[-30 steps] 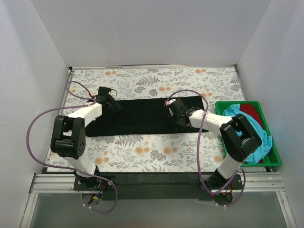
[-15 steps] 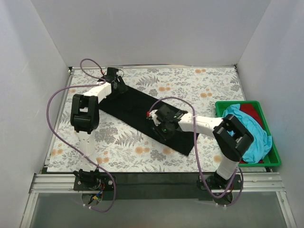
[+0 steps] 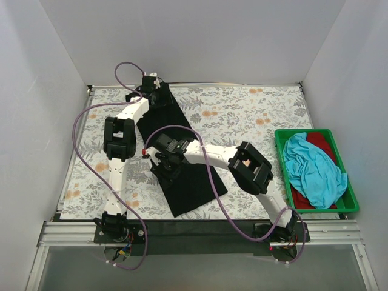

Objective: Fold and stack the t-shirts
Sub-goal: Fold the tshirt

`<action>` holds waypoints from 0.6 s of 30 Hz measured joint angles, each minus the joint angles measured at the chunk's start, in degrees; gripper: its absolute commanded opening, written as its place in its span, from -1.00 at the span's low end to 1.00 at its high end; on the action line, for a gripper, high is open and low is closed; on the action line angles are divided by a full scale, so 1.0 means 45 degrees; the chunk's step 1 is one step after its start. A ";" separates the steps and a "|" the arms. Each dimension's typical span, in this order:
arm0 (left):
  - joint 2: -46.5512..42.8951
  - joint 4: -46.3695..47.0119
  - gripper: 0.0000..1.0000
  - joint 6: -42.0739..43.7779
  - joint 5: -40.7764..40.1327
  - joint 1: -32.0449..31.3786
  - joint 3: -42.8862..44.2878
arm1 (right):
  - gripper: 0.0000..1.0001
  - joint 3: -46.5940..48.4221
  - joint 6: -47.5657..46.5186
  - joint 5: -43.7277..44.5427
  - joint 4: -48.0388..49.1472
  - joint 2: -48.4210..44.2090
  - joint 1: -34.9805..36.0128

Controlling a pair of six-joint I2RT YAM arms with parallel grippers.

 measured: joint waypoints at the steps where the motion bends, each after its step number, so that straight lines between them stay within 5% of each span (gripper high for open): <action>1: -0.0019 0.0155 0.73 0.0053 0.0058 -0.0005 -0.0073 | -0.10 0.0000 0.0005 0.0073 -0.0078 -0.0034 0.0000; 6: -0.0413 0.0733 0.87 0.0097 0.0175 -0.0015 -0.0709 | 0.19 -0.0413 0.0092 0.1005 -0.0738 -0.0835 -0.0019; 11: -0.1826 0.0515 0.88 -0.0301 0.0049 -0.0015 -0.1904 | 0.31 -0.2142 0.0374 0.2521 -0.0933 -0.3793 -0.0175; 18: -0.8675 0.0403 0.75 -0.1540 -0.1302 -0.0287 -0.6411 | 0.26 -0.5425 0.1049 0.3424 -0.0602 -0.7946 -0.2215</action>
